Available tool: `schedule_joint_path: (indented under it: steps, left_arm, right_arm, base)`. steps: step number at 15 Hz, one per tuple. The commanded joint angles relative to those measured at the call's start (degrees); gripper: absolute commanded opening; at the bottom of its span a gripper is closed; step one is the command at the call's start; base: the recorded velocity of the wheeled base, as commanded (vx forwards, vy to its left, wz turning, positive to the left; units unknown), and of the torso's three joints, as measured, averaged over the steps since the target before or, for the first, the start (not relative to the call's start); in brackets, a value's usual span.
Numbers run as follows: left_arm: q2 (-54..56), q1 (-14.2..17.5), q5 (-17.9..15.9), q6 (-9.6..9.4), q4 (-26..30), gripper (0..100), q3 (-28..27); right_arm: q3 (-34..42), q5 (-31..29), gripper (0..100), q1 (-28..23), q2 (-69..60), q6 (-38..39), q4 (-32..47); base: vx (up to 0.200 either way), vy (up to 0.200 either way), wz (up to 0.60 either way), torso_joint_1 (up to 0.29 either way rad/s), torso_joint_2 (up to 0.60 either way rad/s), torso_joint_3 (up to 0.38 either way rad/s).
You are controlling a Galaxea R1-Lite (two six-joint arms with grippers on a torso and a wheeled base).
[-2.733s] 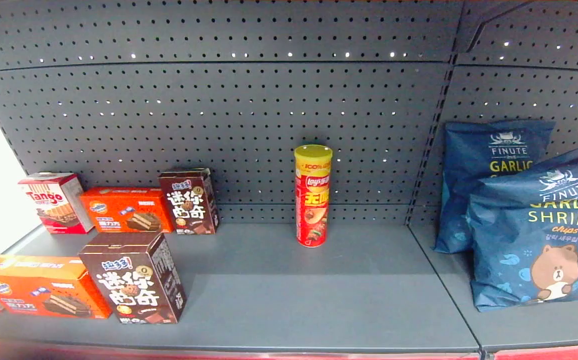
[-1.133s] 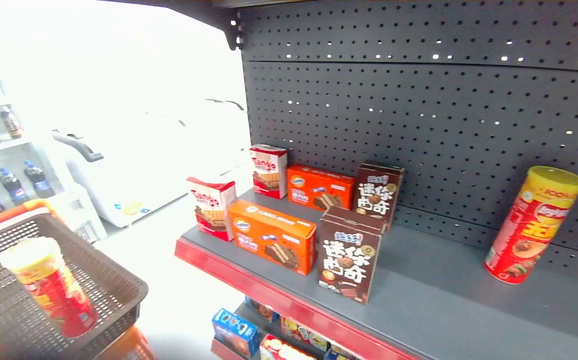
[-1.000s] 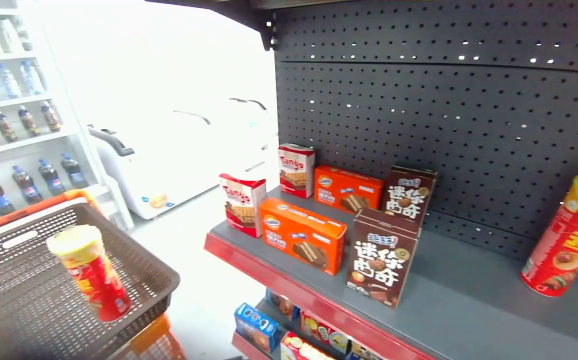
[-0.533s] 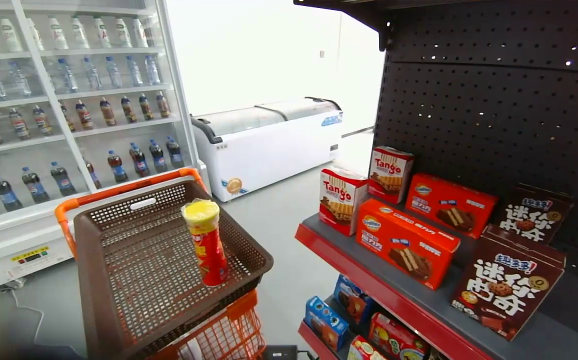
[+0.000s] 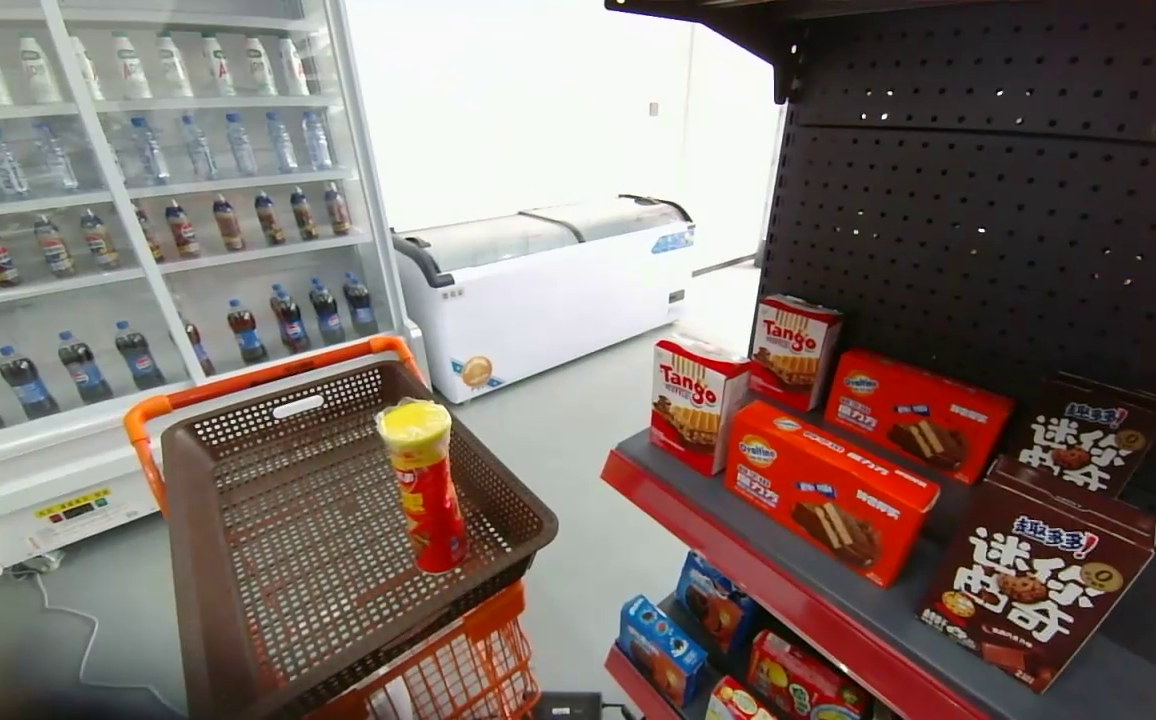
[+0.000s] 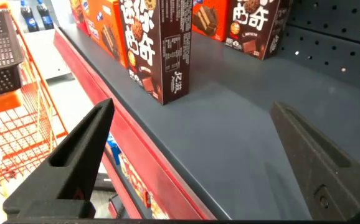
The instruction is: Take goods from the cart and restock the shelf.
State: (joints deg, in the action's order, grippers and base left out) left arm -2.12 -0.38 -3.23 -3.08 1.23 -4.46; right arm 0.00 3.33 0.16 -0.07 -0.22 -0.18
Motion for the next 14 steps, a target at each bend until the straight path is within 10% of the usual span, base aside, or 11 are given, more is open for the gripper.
schedule_joint_path:
  steps: [1,14]
  left_arm:
    - [-22.3,-0.4,-0.4,-1.75,1.9,100,-10.0]
    - [-89.6,-5.2,-3.9,0.1,-32.9,100,-25.9]
  right_arm:
    - [0.0,0.0,100,0.0,0.1,0.0,0.0]
    - [0.0,0.0,100,0.0,0.1,0.0,0.0]
  base:
    - [0.0,0.0,0.0,0.0,0.0,0.0]
    - [0.0,0.0,0.0,0.0,0.0,0.0]
